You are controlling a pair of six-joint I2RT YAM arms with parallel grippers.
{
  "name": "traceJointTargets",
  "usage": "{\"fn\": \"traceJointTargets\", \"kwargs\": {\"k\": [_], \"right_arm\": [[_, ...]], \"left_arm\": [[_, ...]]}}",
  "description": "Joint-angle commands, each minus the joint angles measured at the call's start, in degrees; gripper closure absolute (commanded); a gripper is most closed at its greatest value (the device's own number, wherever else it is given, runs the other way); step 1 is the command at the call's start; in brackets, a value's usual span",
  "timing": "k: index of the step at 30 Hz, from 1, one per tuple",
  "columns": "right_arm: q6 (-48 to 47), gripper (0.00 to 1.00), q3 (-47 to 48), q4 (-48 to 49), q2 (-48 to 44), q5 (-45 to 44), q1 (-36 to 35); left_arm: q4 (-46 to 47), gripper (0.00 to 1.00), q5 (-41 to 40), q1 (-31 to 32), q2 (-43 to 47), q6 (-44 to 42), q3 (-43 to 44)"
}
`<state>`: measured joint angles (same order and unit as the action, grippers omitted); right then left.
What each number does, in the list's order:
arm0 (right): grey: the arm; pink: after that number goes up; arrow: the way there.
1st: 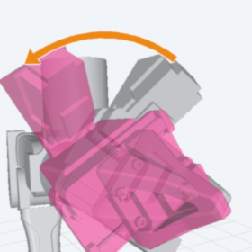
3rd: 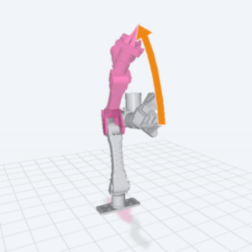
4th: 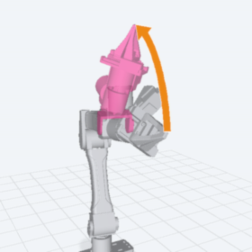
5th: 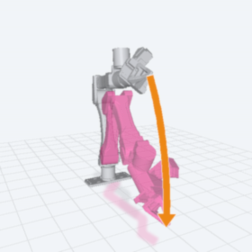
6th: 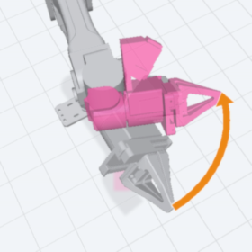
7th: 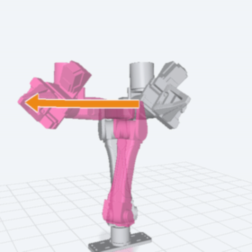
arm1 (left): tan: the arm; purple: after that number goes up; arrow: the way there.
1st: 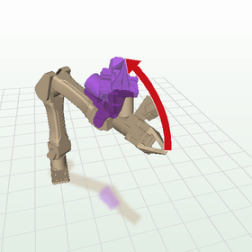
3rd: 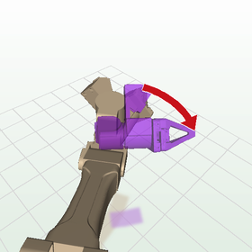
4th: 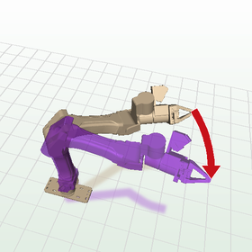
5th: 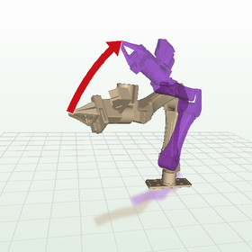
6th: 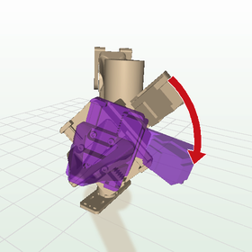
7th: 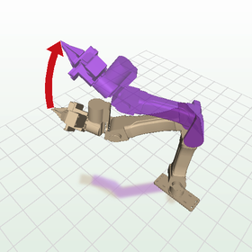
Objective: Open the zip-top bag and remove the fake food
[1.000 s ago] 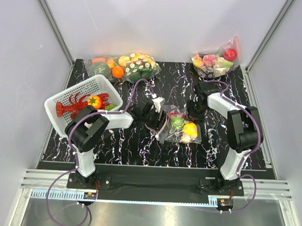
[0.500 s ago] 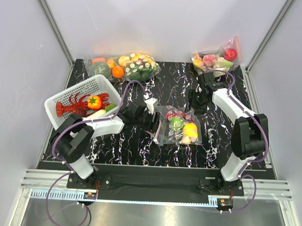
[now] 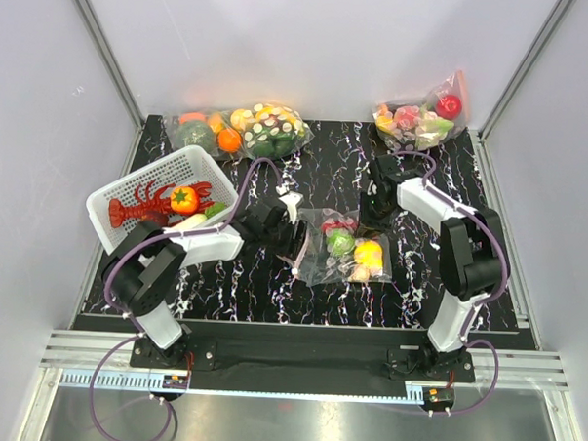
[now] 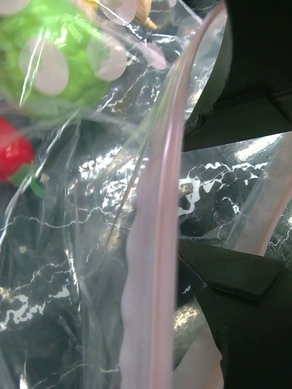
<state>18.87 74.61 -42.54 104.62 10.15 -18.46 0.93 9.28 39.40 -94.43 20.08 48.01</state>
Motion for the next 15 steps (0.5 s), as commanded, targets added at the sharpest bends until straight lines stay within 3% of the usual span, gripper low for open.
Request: {"fn": "traceJointTargets", "kwargs": {"k": [1,15], "right_arm": [[-0.5,0.71,-0.9,1.3,1.6,0.0,-1.8],[-0.8,0.78,0.7,0.5,4.9,0.3,-5.3]], "left_arm": [[2.4,0.34,-1.8,-0.2,-2.0,-0.9,2.8],[13.1,0.32,10.2,-0.2,-4.5,-1.5,1.3]]}}
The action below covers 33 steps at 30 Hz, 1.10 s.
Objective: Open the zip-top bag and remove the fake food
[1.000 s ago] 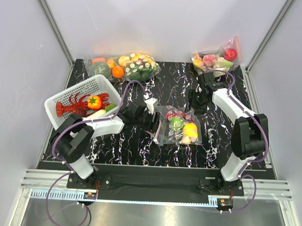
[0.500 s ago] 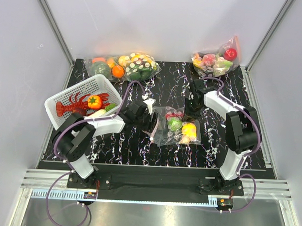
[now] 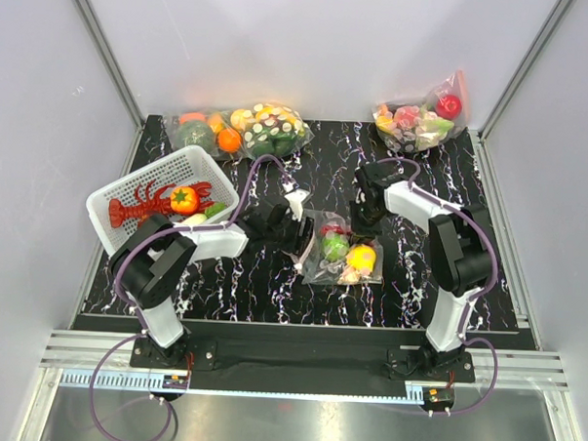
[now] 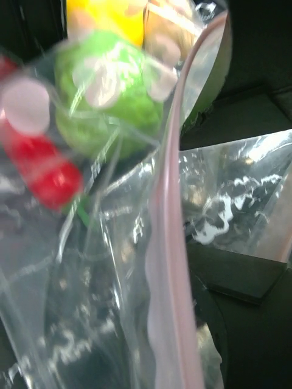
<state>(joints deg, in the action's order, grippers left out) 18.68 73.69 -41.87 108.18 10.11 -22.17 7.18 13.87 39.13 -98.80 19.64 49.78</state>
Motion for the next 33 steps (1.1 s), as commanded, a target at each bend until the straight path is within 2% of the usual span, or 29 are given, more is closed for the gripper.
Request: {"fn": "traceJointTargets", "kwargs": {"k": [1,7,18,19,23,24,28,33], "right_arm": [[-0.6,0.78,2.0,-0.2,1.4,0.4,-1.6],[-0.6,0.81,2.4,-0.1,2.6,1.5,-2.3],[-0.3,0.80,2.9,-0.1,3.0,2.5,-2.3],[-0.4,0.78,3.0,-0.4,2.7,2.3,-2.3],[-0.3,0.54,4.2,-2.7,-1.9,-0.9,-2.3],[-0.4,0.51,4.9,-3.7,-2.8,-1.8,-2.3],[-0.2,0.43,6.8,-6.3,-7.2,-3.9,-2.3],[-0.9,0.38,6.8,-4.5,-13.1,3.3,-2.8]], "left_arm": [[7.4,0.32,6.6,0.1,-0.6,-0.7,-0.4],[11.9,0.32,10.9,0.2,0.5,1.3,-1.0],[10.9,0.30,11.4,0.2,5.5,2.6,1.1],[9.4,0.30,10.9,0.2,5.4,2.2,1.0],[7.3,0.30,9.7,0.2,4.1,1.1,-0.2],[7.4,0.30,9.4,0.2,4.2,1.3,-0.6],[7.1,0.30,7.6,0.2,6.0,0.9,-2.8],[6.5,0.30,6.8,0.1,7.3,0.4,-3.6]]}}
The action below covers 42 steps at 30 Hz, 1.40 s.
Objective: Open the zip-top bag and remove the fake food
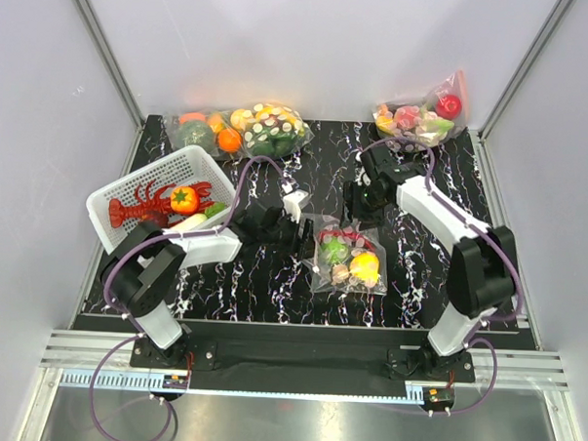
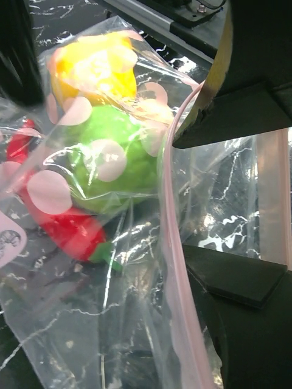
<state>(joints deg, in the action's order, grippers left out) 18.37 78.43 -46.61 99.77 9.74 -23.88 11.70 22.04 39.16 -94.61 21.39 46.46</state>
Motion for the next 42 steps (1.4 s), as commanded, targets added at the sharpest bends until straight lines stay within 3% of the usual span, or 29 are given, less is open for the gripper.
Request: {"fn": "traceJointTargets", "kwargs": {"k": [1,5,16,30,31,35,42], "right_arm": [[-1.0,0.37,2.1,0.6,-5.2,6.7,-1.4],[-3.1,0.37,1.8,1.3,-7.2,13.5,-2.7],[-9.1,0.36,0.7,1.5,-7.0,20.5,-8.6],[-8.2,0.37,-3.8,4.1,-4.2,14.1,-11.7],[-7.7,0.40,-3.7,4.5,-4.1,13.6,-11.6],[-5.4,0.67,-3.1,5.9,-3.8,12.0,-11.7],[-5.0,0.89,-2.1,4.8,-3.4,9.3,-11.7]], "left_arm": [[2.4,0.30,-1.2,0.0,3.2,-1.3,-0.5],[2.1,0.30,-1.4,0.0,3.0,-0.2,-0.1],[0.7,0.30,-1.1,0.0,2.8,0.5,2.2],[0.5,0.30,-1.2,0.0,3.4,1.9,4.1],[0.5,0.29,-1.2,0.0,3.5,2.0,3.7],[0.9,0.30,-1.1,0.0,4.3,2.0,2.6],[1.6,0.29,-1.4,0.0,4.6,2.3,1.6]]}}
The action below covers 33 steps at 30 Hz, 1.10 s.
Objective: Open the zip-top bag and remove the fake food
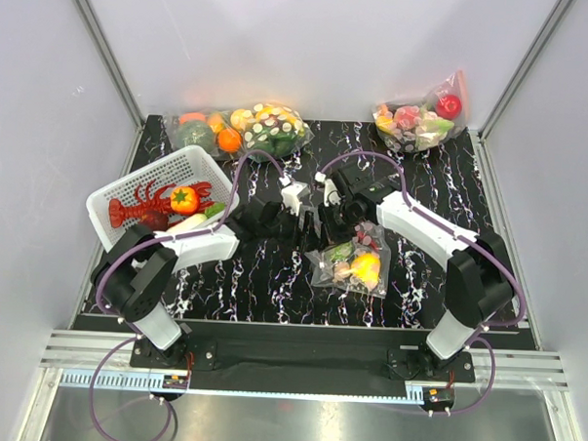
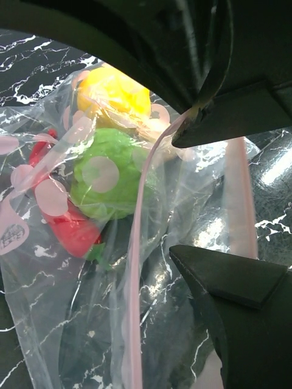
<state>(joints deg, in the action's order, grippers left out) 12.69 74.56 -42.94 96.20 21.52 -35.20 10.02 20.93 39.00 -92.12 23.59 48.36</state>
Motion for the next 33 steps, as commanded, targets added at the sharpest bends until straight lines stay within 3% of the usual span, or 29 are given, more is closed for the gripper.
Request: {"fn": "traceJointTargets", "kwargs": {"k": [1,3,18,28,30,31,33], "right_arm": [[1.1,0.95,1.7,1.1,-0.1,-3.2,-0.4],[1.2,1.00,1.7,0.7,-0.6,-4.0,-0.4],[4.1,1.00,6.4,-0.3,-8.0,-1.7,-0.4],[4.7,0.99,7.6,-1.1,-7.8,0.5,-0.4],[4.9,0.88,7.8,-1.6,-7.8,0.2,-0.4],[4.8,0.67,8.0,-2.0,-8.0,-1.5,-0.4],[4.3,0.51,8.8,-3.8,-8.3,-3.8,-0.4]], "left_arm": [[3.2,0.29,-0.4,0.1,2.0,0.0,-0.3],[2.7,0.29,-0.8,0.0,1.9,0.0,-0.2],[-6.0,0.29,-5.5,0.4,-6.3,-2.4,9.5],[-5.2,0.29,-6.3,0.5,-6.8,-2.5,8.3],[-4.4,0.29,-6.0,0.5,-6.8,-2.2,8.2],[-4.3,0.29,-5.8,0.5,-7.0,-2.3,8.3],[-4.3,0.29,-5.7,0.5,-7.2,-2.3,8.3]]}}
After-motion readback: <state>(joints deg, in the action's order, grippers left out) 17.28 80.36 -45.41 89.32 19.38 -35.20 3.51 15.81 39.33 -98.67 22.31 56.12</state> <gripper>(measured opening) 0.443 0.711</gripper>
